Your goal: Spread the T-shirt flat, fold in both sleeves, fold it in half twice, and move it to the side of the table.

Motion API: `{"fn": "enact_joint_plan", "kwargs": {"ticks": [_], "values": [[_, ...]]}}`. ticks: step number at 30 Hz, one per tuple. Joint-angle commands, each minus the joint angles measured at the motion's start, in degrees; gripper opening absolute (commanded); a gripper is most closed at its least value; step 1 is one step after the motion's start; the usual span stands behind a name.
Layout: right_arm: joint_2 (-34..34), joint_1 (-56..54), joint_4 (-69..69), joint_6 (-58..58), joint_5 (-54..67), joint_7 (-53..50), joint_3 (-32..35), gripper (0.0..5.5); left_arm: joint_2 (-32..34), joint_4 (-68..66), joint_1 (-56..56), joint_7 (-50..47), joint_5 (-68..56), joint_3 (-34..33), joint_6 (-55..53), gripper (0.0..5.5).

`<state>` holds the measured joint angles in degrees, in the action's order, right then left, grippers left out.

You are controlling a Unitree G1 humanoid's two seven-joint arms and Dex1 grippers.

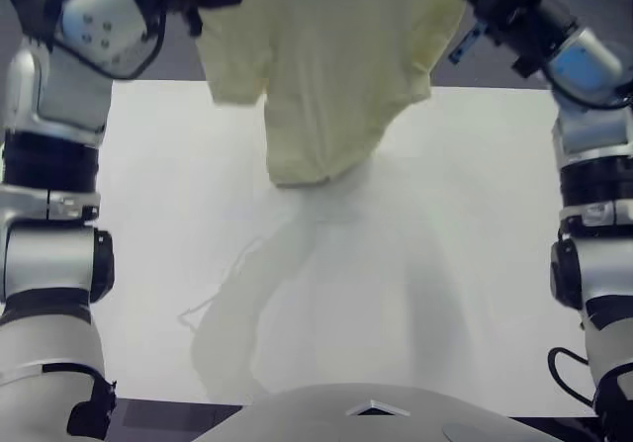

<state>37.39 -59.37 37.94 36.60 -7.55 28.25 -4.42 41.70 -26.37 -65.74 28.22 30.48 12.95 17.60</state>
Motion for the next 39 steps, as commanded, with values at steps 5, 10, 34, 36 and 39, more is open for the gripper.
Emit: {"fn": "enact_joint_plan", "kwargs": {"ticks": [5, 10, 34, 36, 39], "values": [[8.15, -14.06, 16.59, 5.55, -8.15, -10.66, 1.94, 0.01, 0.4, -23.14, -17.21, -19.33, 12.21, 5.98, 3.62, 0.0], [8.2, -10.42, 14.72, 9.16, -7.2, -8.17, 1.8, 0.01, 2.03, -16.44, -9.41, -14.24, 9.78, 7.11, 9.31, 0.0], [30.4, 77.02, -67.66, -20.32, 34.47, 38.52, -9.21, 0.01, 18.11, 73.46, 98.44, 20.61, -12.07, -5.68, -2.15, 0.0], [27.86, 77.68, -65.96, -20.1, 29.17, 38.59, -11.97, 0.01, 18.72, 71.7, 100.74, 22.33, -9.36, -2.52, -1.08, 0.0], [25.5, 78.04, -64.57, -20.51, 26.01, 39.19, -13.67, 0.01, 19.21, 70.54, 101.75, 23.88, -7.44, -0.44, -0.75, 0.0]]}}
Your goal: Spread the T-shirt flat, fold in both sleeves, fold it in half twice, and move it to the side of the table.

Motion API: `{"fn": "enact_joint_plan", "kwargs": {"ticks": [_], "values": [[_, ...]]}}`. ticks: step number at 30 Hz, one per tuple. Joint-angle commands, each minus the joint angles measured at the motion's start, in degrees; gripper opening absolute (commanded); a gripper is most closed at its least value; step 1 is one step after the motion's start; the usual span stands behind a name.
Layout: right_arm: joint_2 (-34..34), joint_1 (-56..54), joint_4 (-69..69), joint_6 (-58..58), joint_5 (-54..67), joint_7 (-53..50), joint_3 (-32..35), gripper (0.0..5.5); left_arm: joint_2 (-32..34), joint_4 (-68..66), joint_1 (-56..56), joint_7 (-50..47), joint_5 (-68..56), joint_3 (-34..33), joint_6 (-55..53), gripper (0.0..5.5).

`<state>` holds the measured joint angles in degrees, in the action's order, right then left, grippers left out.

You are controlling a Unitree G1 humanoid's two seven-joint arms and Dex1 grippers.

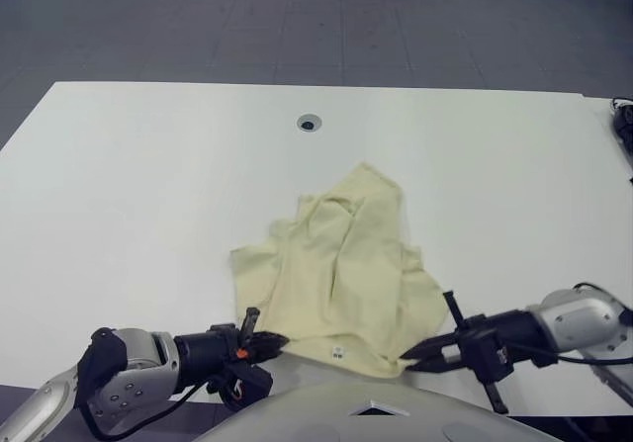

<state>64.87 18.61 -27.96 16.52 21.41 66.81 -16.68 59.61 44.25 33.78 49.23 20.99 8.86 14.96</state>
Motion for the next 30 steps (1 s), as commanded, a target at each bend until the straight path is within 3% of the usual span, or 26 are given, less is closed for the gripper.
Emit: {"fn": "enact_joint_plan", "kwargs": {"ticks": [1, 10, 11, 17, 25, 28, 30], "values": [[-2.43, 0.43, 1.24, -0.95, -2.75, 0.73, -1.44, 0.01, 1.1, 0.1, 2.19, 3.24, 1.96, 4.18, 1.55, 0.0], [-1.8, 1.25, -0.52, -6.98, 5.74, 3.74, 3.59, 1.33, 0.21, 3.01, 1.57, 7.03, -4.56, 4.32, -3.38, 0.0], [-1.66, 1.43, -0.83, -7.78, 7.07, 4.29, 4.3, 1.47, 0.79, 3.65, 2.06, 8.09, -5.86, 4.12, -4.52, 0.33], [-2.55, -0.35, 1.99, -10.29, 11.28, 6.69, 9.91, 2.32, 3.02, 4.35, 2.99, 12.73, -16.54, -0.65, -11.38, 1.11], [-7.32, -8.63, 8.91, -7.93, 2.71, 2.2, 13.72, 3.71, 4.09, 4.45, -1.02, 17.94, -38.84, -11.87, -19.67, 2.56], [-8.73, -11.25, 11.92, -6.11, -3.09, -0.25, 13.41, 4.18, 1.45, 2.48, -5.98, 14.38, -37.29, -11.26, -19.95, 3.06], [-9.35, -12.71, 14.37, -3.62, -8.42, -2.2, 12.74, 4.47, -2.04, -2.66, -13.0, 7.71, -26.07, -7.63, -16.9, 3.36]]}}
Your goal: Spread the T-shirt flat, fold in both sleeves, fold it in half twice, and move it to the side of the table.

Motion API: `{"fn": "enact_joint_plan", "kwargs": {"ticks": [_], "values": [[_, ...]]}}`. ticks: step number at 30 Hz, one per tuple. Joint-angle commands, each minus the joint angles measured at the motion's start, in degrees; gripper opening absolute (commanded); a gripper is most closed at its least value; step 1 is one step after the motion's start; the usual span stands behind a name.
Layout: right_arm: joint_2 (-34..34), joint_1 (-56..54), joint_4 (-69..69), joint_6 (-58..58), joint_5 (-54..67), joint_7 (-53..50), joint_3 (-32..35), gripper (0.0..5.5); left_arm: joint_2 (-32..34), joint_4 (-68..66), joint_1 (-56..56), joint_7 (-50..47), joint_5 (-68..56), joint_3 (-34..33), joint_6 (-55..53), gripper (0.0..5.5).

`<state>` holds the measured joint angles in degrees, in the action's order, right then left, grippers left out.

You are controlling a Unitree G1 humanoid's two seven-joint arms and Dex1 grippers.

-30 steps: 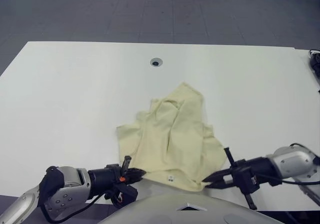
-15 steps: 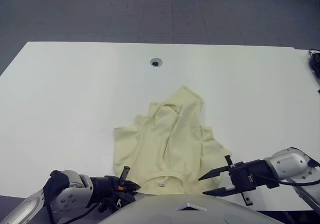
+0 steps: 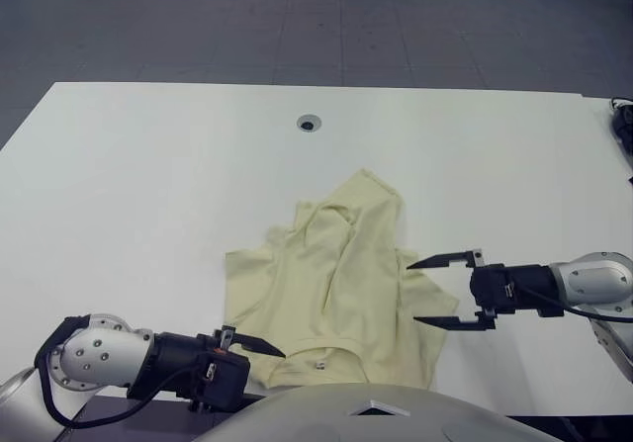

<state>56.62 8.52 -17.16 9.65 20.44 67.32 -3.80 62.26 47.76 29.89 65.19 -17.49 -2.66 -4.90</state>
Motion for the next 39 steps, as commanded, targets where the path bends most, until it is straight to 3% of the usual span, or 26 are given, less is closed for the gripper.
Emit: {"fn": "enact_joint_plan", "kwargs": {"ticks": [1, 6, 12, 18, 22, 27, 31, 35, 39], "values": [[-1.36, -2.92, 4.21, 3.91, -8.81, -3.13, -0.39, 4.64, -5.92, -9.26, -11.99, -11.05, 18.39, 5.81, 5.7, 3.53], [-1.91, -4.55, 6.97, 6.93, -15.72, -4.82, -2.31, 5.4, -10.93, -23.03, -21.85, -22.25, 37.19, 12.5, 15.49, 4.39], [-0.75, -3.79, 12.33, 12.1, -23.23, -6.18, -4.42, 5.4, -14.31, -34.64, -27.58, -29.42, 47.06, 17.18, 21.8, 5.37], [1.96, -3.56, 18.97, 15.36, -29.86, -9.62, -4.37, 5.4, -10.74, -38.76, -22.84, -30.68, 50.58, 18.16, 26.09, 5.37], [5.28, -1.06, 21.78, 16.23, -31.09, -10.97, -3.22, 5.4, -7.07, -37.04, -17.06, -30.76, 47.8, 13.29, 26.22, 5.37], [8.01, 5.97, 13.33, 13.72, -18.32, -5.35, -1.5, 5.4, -4.0, -31.62, -10.08, -29.74, 44.47, 7.07, 25.82, 5.37], [8.17, 9.12, 3.85, 10.0, -9.91, -2.85, -0.79, 5.4, -5.69, -27.21, -9.28, -27.25, 40.76, 8.75, 24.44, 5.37], [6.88, 6.11, 0.89, 8.21, -7.46, -2.82, 0.75, 5.4, -6.32, -24.14, -8.58, -25.93, 40.22, 9.87, 22.94, 5.37], [0.12, -6.09, 6.59, 9.12, -12.97, -10.27, 0.94, 5.4, -5.9, -22.4, -7.22, -24.83, 39.88, 9.6, 22.22, 5.37]]}}
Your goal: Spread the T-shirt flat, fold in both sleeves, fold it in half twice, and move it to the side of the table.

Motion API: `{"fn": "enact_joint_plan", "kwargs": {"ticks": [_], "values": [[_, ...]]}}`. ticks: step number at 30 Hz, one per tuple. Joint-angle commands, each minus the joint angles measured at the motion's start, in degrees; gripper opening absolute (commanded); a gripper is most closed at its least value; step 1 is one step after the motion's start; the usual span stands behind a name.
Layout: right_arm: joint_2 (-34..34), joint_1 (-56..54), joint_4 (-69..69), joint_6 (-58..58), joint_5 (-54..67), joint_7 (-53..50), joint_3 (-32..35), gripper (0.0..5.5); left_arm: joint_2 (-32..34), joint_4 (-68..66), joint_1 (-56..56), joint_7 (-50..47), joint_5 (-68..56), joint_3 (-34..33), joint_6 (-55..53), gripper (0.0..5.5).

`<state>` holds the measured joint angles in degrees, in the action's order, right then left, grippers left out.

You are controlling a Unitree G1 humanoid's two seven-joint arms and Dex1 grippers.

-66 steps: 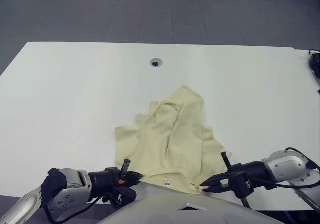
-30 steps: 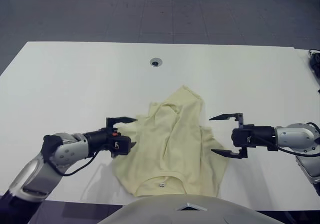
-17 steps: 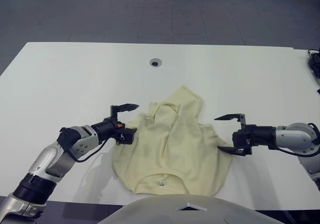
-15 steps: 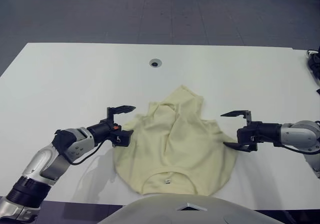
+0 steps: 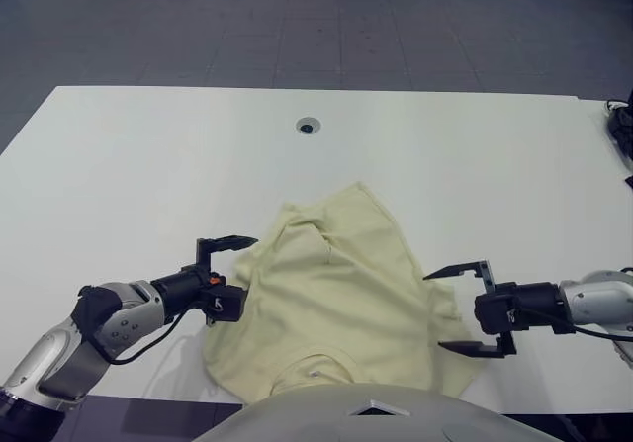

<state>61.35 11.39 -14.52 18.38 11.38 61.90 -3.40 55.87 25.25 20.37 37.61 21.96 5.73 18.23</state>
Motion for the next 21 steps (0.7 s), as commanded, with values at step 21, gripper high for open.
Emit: {"fn": "enact_joint_plan", "kwargs": {"ticks": [21], "values": [[-37.95, -60.74, 71.23, 17.07, -43.21, -30.12, -27.49, 5.4, 1.39, -7.52, 1.77, -1.53, 6.14, -1.87, 2.05, 5.37]]}}
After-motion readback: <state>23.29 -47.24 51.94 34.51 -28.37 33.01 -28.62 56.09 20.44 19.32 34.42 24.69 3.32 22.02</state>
